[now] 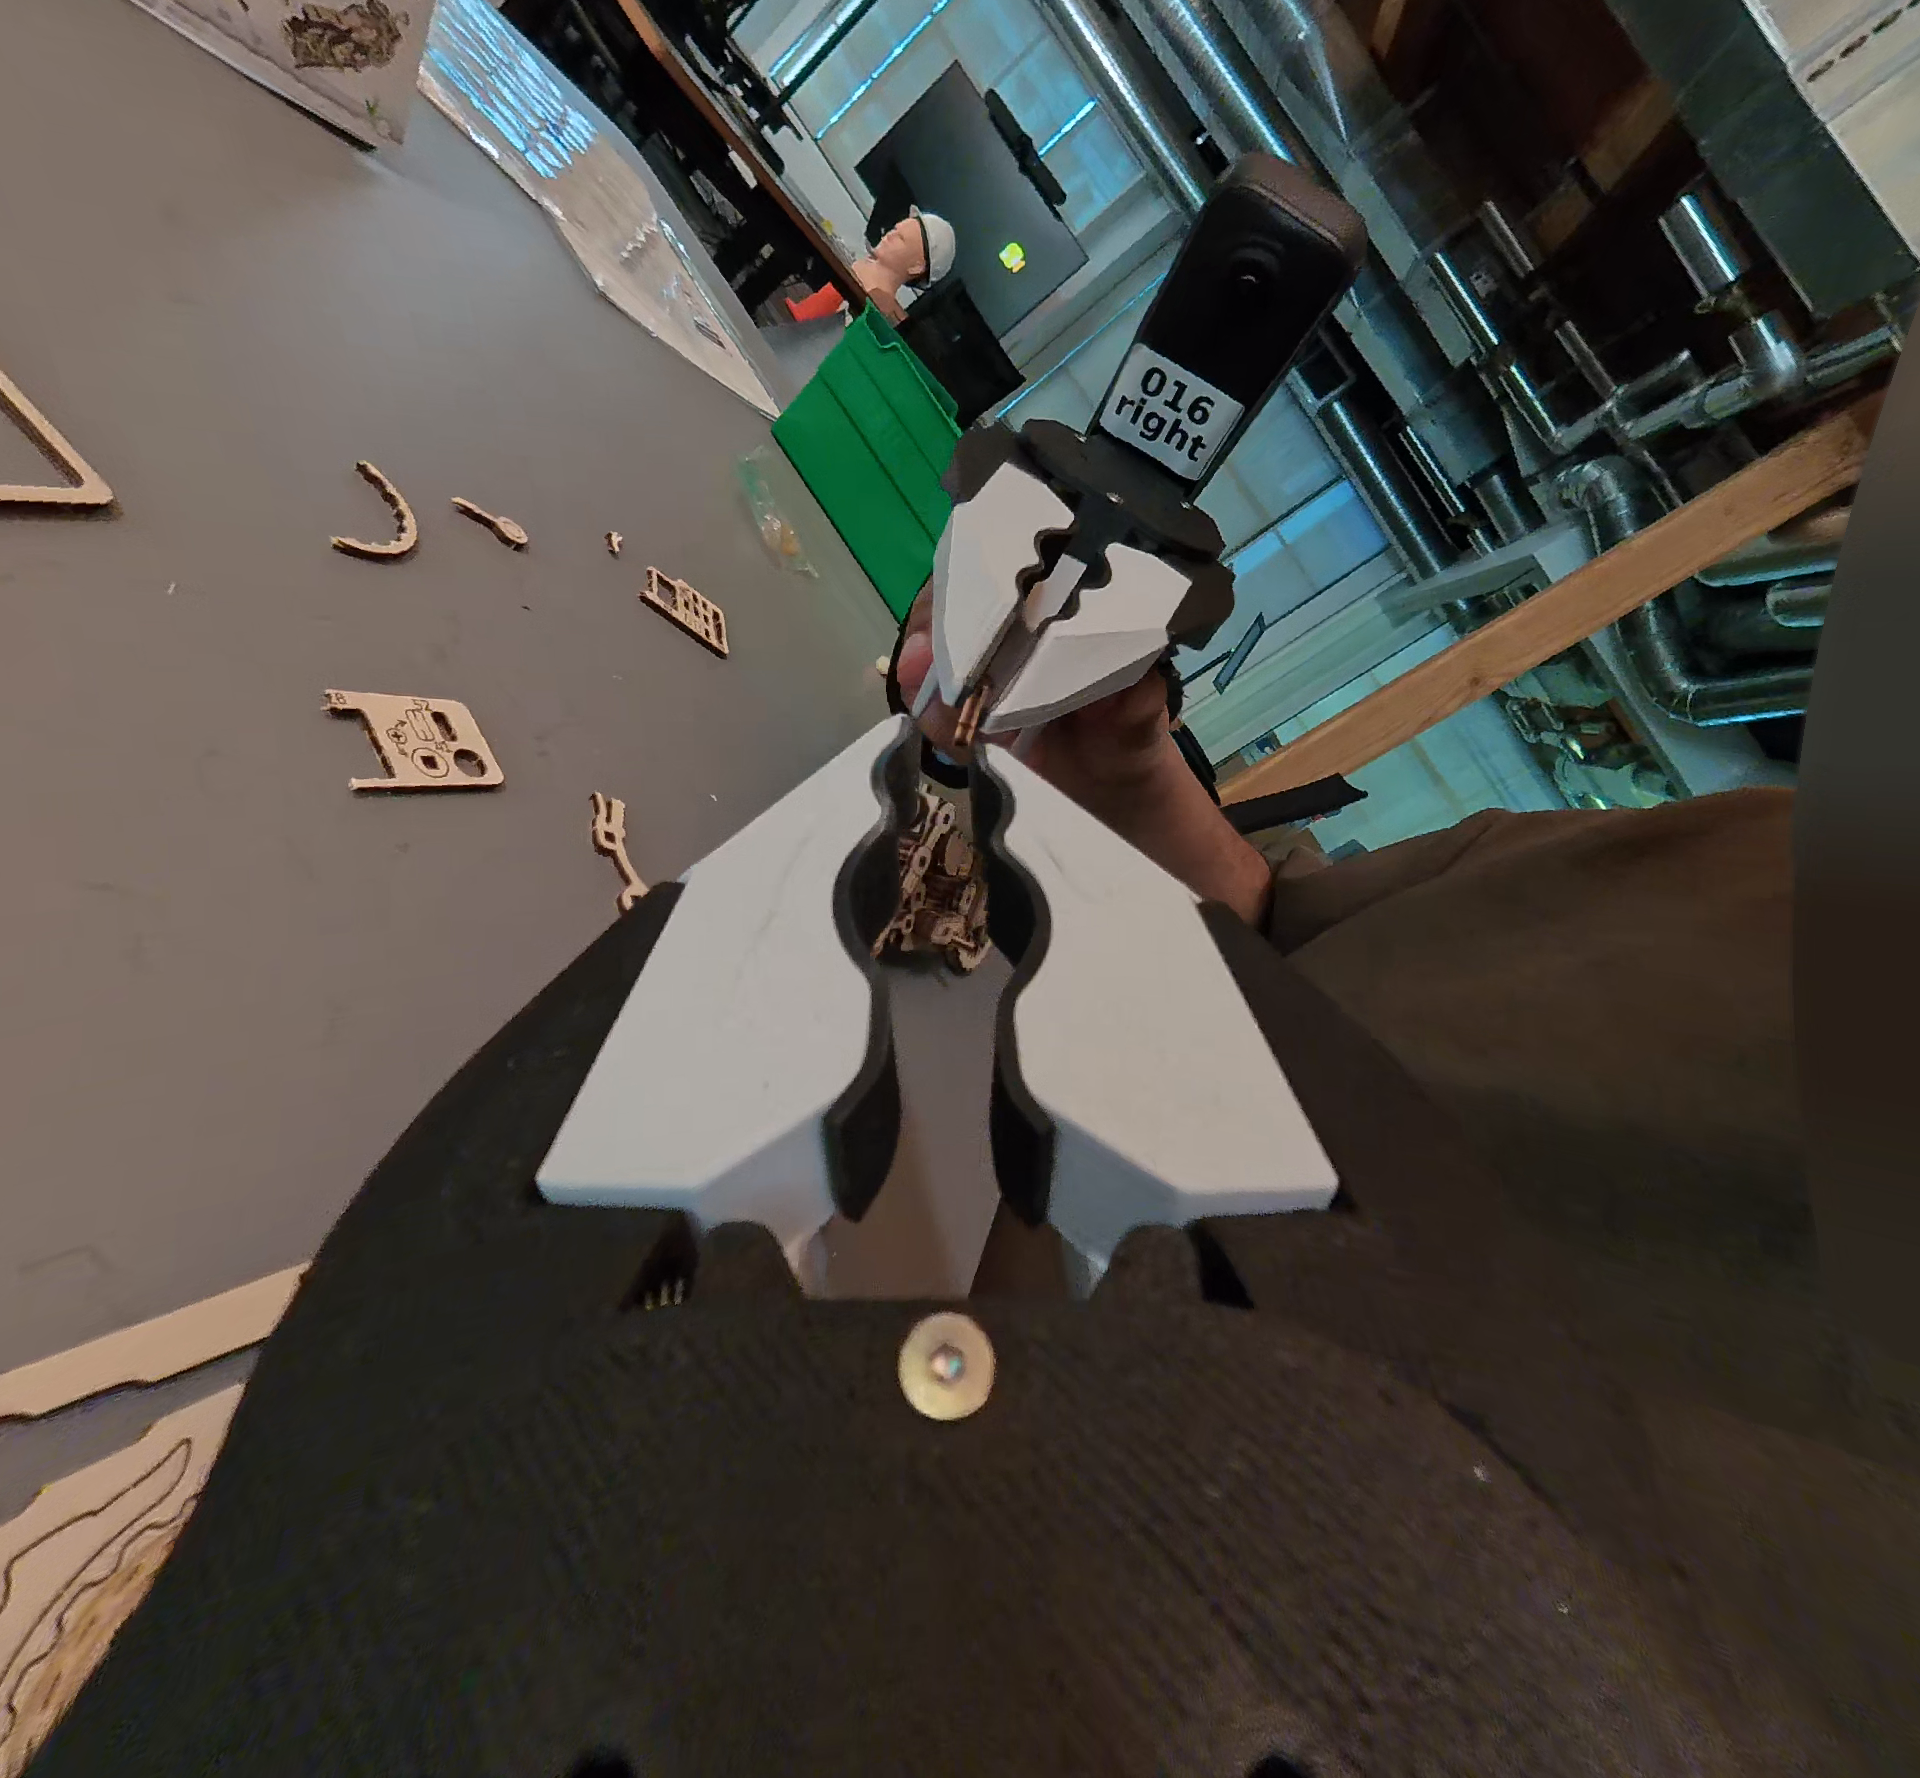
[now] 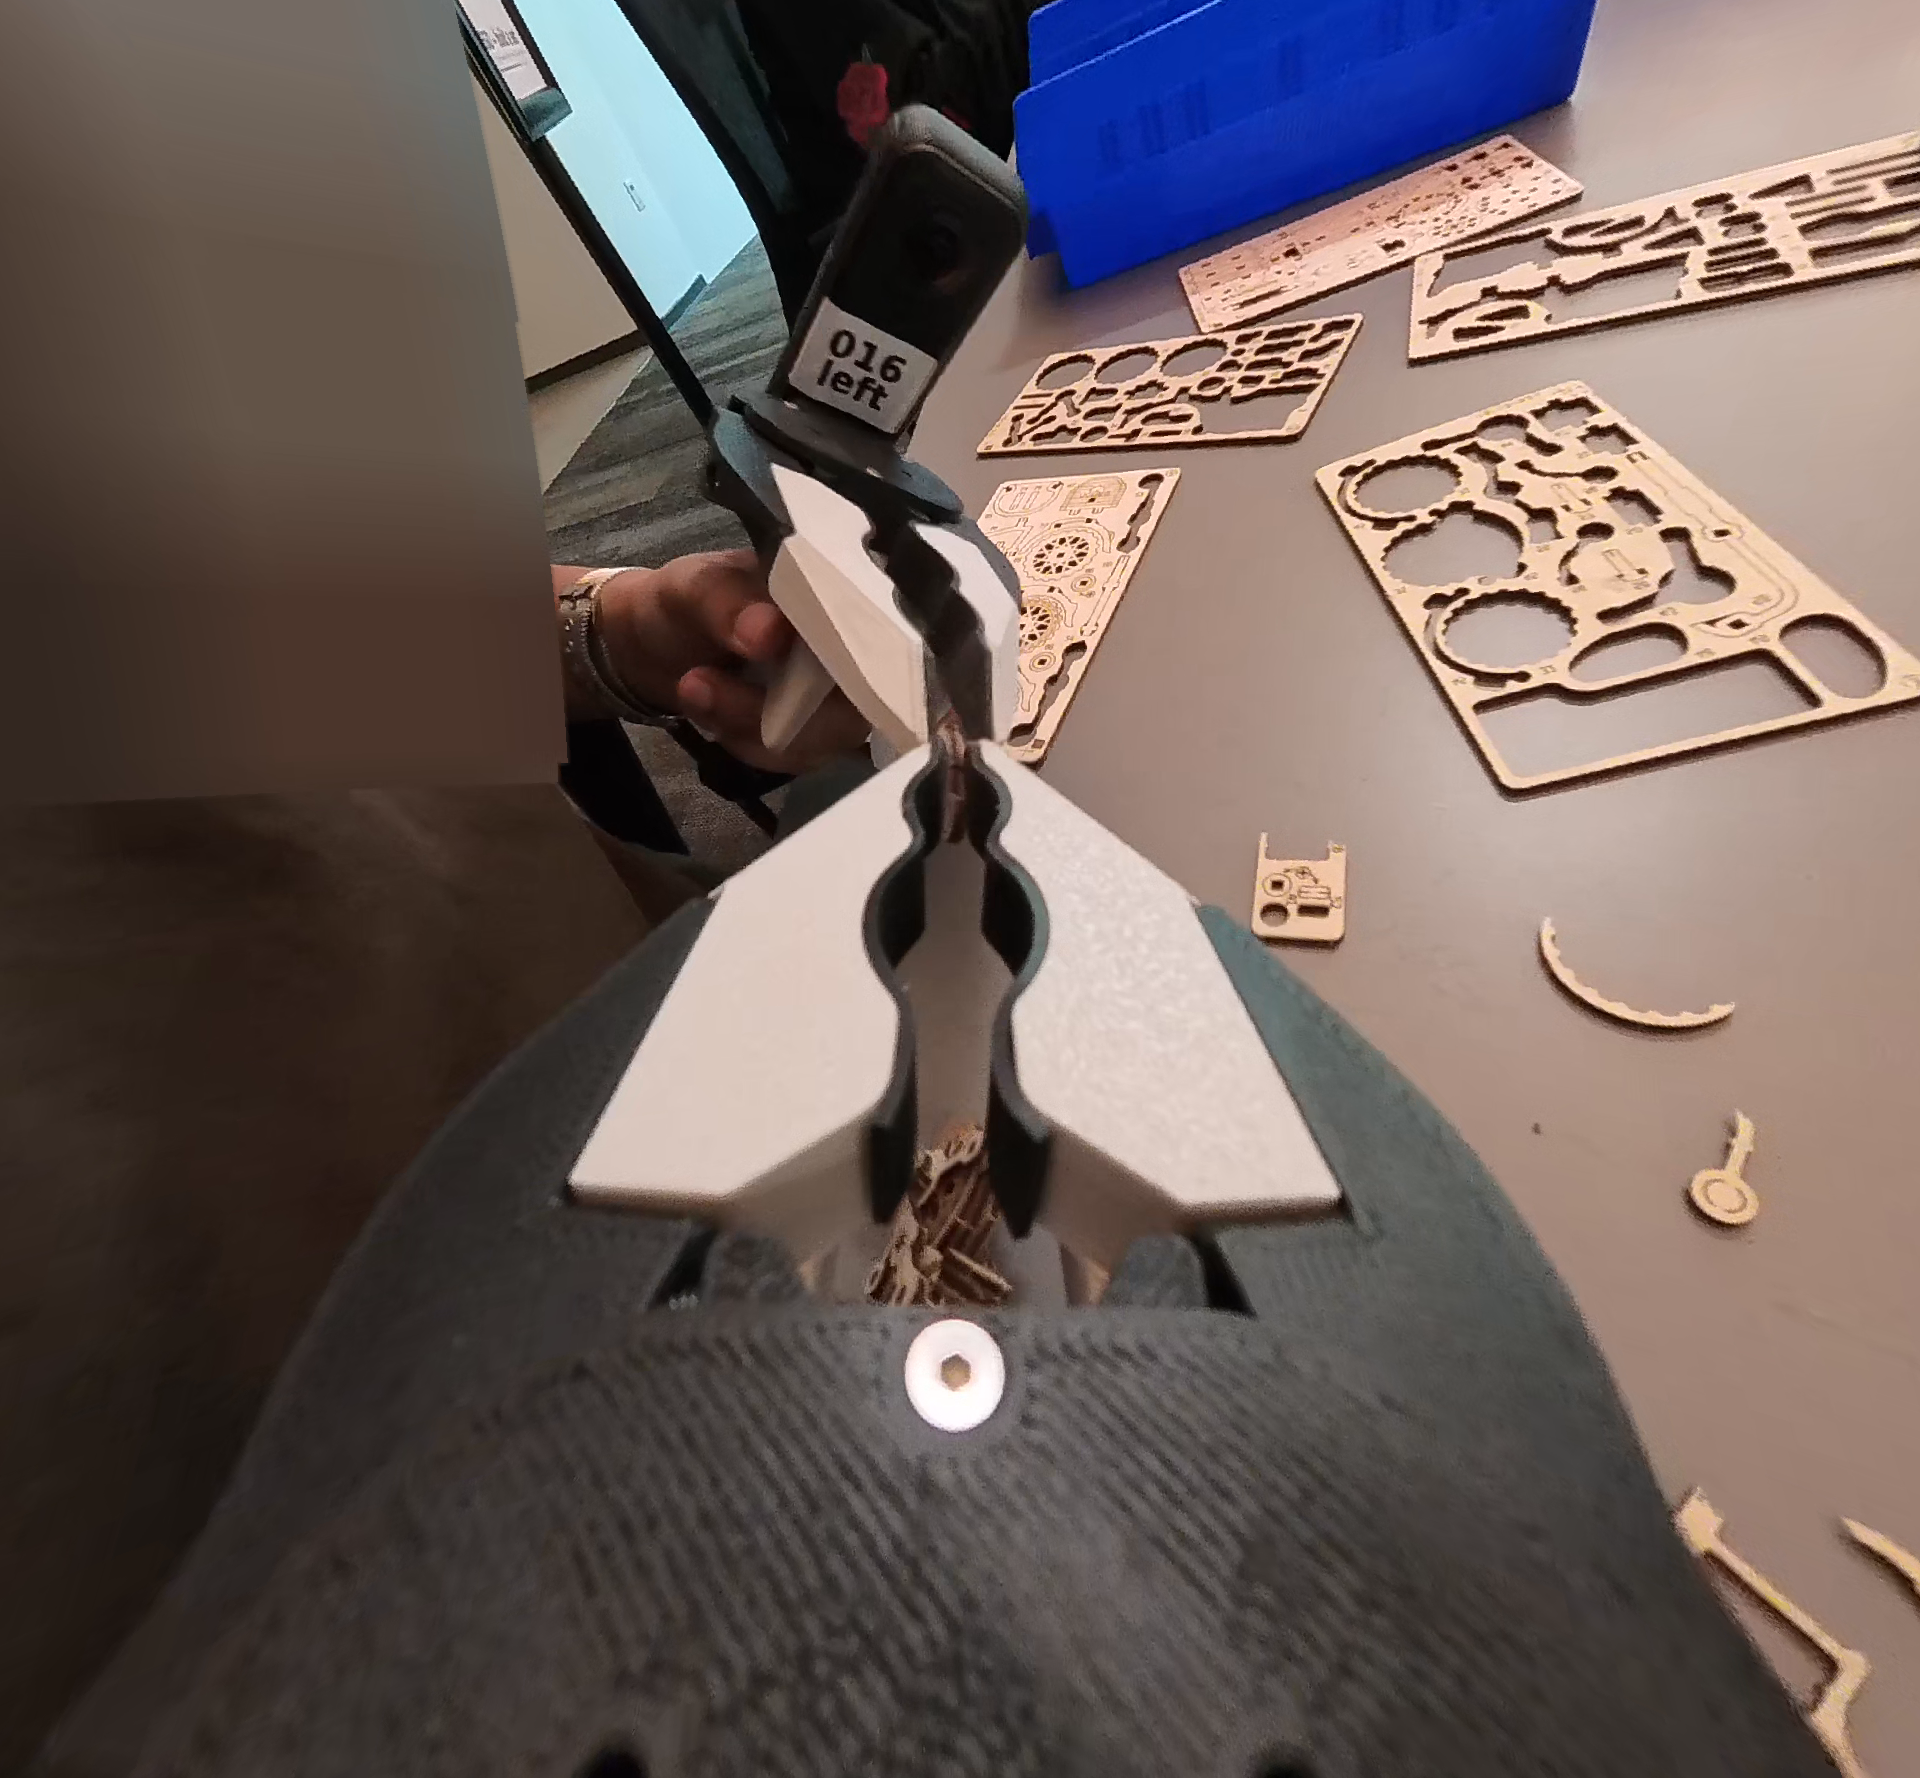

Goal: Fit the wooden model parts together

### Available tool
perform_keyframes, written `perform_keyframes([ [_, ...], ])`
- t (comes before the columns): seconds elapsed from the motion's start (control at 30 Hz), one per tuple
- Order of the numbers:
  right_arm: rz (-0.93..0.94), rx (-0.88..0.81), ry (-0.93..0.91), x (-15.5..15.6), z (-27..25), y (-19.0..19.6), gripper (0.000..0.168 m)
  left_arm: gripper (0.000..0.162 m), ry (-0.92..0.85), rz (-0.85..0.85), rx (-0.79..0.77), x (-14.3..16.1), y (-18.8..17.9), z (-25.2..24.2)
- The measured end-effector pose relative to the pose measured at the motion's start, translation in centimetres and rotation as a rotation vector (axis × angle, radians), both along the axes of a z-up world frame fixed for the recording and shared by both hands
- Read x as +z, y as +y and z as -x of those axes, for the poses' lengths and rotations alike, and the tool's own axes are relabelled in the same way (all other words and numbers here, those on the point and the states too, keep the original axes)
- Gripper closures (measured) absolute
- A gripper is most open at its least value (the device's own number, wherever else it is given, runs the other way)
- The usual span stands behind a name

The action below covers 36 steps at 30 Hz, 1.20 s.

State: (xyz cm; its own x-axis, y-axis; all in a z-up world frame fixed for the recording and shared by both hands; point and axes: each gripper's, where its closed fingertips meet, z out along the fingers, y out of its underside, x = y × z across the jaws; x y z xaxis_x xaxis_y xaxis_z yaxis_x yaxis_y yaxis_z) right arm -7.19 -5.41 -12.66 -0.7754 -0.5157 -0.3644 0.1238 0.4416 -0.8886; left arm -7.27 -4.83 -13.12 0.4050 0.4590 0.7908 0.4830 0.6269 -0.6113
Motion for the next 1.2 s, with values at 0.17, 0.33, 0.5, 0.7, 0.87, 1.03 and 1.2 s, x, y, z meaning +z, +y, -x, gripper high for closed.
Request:
perform_keyframes([
  [0.17,0.000,0.005,0.019,-0.1,-0.1,0.1,0.167,0.162,0.004,0.006,-0.013,0.0,0.3,-0.1],
  [0.33,0.000,0.014,0.021,-0.1,-0.1,0.2,0.166,0.162,0.005,-0.004,-0.025,0.1,0.4,-0.2],
  [0.5,-0.008,0.028,0.016,-0.2,-0.2,0.3,0.166,0.158,0.006,-0.024,-0.045,0.2,0.7,-0.3],
  [0.7,-0.015,0.031,0.012,-0.3,-0.2,0.3,0.166,0.162,-0.006,-0.015,-0.042,0.0,0.6,-0.2],
  [0.87,-0.009,0.042,0.002,-0.2,-0.3,0.4,0.165,0.162,0.003,0.031,-0.045,-0.2,0.8,-0.3],
  [1.03,-0.046,0.064,-0.011,-0.7,-0.6,0.6,0.162,0.162,0.012,0.083,-0.052,-0.4,1.1,-0.4],
  [1.2,-0.070,0.086,-0.008,-1.1,-0.9,0.8,0.167,0.162,0.008,0.122,-0.049,-0.7,1.2,-0.3],
])
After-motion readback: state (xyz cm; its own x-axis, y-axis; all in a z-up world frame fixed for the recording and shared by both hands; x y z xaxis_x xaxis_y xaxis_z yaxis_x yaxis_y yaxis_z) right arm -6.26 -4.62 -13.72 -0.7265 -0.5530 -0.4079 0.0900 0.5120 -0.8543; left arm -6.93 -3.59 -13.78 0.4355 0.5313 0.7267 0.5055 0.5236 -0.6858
